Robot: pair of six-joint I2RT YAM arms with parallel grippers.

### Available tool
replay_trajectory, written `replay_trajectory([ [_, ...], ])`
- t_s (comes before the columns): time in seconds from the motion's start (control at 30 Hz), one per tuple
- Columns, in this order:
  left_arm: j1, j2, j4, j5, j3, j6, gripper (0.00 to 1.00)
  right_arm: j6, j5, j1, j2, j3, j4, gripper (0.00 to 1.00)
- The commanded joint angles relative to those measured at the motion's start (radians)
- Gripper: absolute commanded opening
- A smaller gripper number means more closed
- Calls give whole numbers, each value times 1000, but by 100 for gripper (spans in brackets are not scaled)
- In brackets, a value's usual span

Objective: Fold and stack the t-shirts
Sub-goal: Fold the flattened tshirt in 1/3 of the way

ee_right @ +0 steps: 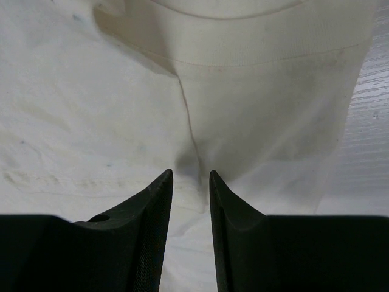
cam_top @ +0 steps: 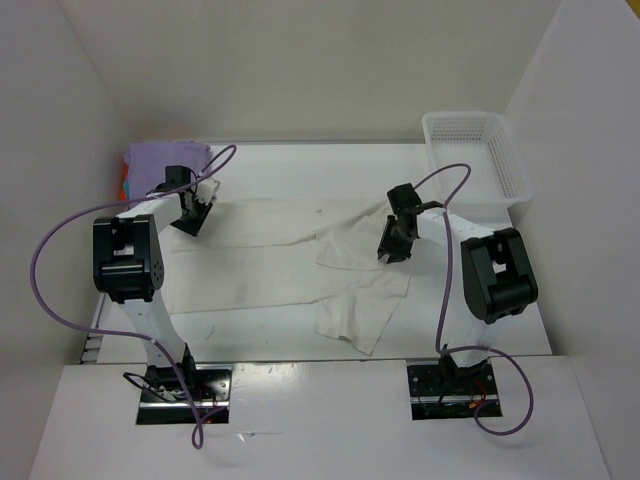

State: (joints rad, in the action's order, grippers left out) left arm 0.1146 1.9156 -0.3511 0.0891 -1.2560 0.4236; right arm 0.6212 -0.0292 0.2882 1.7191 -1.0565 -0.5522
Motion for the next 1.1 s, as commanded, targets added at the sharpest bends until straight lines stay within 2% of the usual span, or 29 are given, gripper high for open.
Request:
replay_trajectory([
  [0.0,20,40,-46,12,46,24,48,17,14,20,19,12,-2,36],
  [0.23,20,40,-46,12,46,33,48,26,3,29,37,12,9,35],
  [0.33,20,40,-46,12,46,33,48,26,3,29,37,12,0,30],
  [0.43,20,40,-46,12,46,33,48,37,18,29,17,12,-23,11],
  [0.57,20,40,-46,12,46,33,48,37,40,29,-24,3,-69,0],
  [0.77,20,40,-46,12,46,33,48,37,31,39,-98,3,-133,0],
  [1.07,20,40,-46,12,46,43,48,37,-135,39,-154,101,-144,0],
])
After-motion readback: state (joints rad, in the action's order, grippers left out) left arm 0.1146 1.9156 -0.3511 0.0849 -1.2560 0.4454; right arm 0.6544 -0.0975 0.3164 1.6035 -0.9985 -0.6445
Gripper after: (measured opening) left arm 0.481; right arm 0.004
